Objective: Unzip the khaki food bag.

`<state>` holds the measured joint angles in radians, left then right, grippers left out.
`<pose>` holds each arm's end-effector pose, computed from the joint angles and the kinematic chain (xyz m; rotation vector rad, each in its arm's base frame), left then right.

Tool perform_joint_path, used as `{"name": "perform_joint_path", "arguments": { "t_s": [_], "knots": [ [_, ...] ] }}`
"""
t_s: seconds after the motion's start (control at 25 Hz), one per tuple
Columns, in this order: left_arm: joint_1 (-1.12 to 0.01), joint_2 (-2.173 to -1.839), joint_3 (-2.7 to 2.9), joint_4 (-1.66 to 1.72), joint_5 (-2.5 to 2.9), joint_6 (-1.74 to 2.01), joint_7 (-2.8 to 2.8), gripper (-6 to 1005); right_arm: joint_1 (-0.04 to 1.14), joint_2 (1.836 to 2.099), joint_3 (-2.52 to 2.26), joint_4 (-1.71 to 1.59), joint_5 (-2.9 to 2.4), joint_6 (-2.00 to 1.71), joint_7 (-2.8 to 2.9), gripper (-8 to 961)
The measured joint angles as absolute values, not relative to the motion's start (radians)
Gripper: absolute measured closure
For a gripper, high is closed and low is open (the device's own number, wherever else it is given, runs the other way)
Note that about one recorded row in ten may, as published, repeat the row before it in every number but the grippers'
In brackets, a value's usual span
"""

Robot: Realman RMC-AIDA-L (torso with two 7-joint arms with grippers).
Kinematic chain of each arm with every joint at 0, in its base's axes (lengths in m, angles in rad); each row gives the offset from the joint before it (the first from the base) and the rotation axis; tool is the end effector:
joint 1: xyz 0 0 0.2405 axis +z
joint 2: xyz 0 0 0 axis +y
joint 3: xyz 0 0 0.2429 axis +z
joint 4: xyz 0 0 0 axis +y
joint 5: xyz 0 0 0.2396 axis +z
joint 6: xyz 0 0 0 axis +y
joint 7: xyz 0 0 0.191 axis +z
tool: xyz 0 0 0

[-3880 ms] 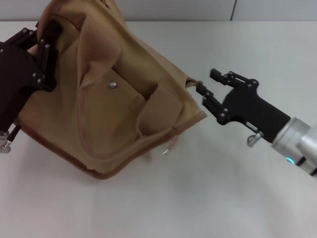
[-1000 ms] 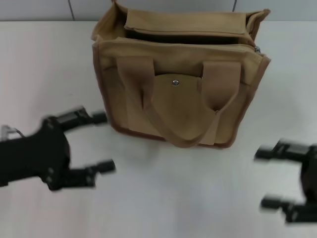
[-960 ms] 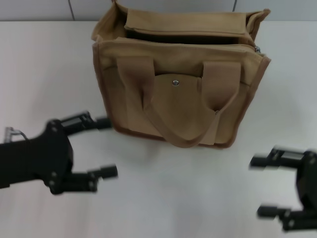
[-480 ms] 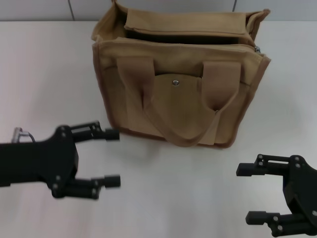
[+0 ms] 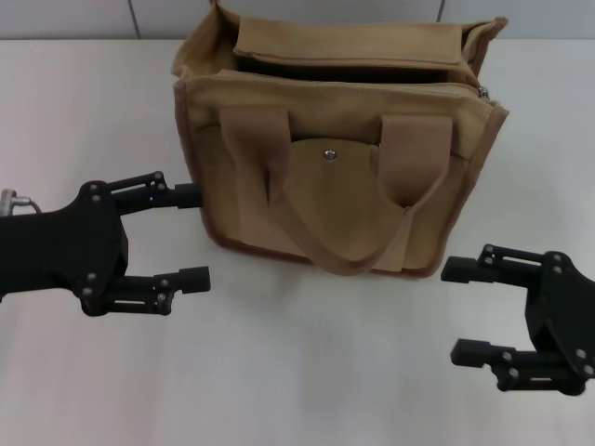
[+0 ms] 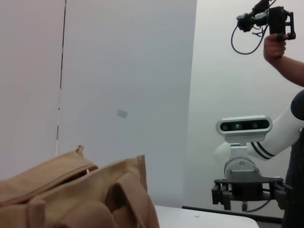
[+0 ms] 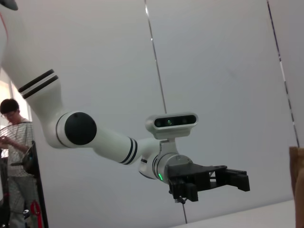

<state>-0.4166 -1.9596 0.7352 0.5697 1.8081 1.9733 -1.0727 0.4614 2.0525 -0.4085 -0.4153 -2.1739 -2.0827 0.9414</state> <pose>-0.2501 0.2889 0.0185 -2.8261 -0.1820 -1.0705 0.2448 0.2501 -0.0222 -2.8449 0.2612 1.2785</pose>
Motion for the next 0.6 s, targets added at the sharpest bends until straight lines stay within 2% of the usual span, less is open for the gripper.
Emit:
{"name": "perform_joint_path", "arguments": {
  "t_s": [0.16,0.4,0.6],
  "knots": [
    [-0.433,-1.963,0.736,0.589,1.808,1.976,-1.066,140,0.481,2.063,-0.404,-0.413,-2.172,-2.068,0.95,207],
    [-0.43,-1.976,0.734,0.593,1.809,1.968,-1.043,140,0.498,2.067,-0.402,-0.412,-2.139,-2.001,0.977,208],
    [-0.409,-1.973,0.733,0.594,1.81,1.975,-1.049,140,0.519,2.07,-0.403,-0.419,-2.132,-1.926,1.021,208]
  ]
}}
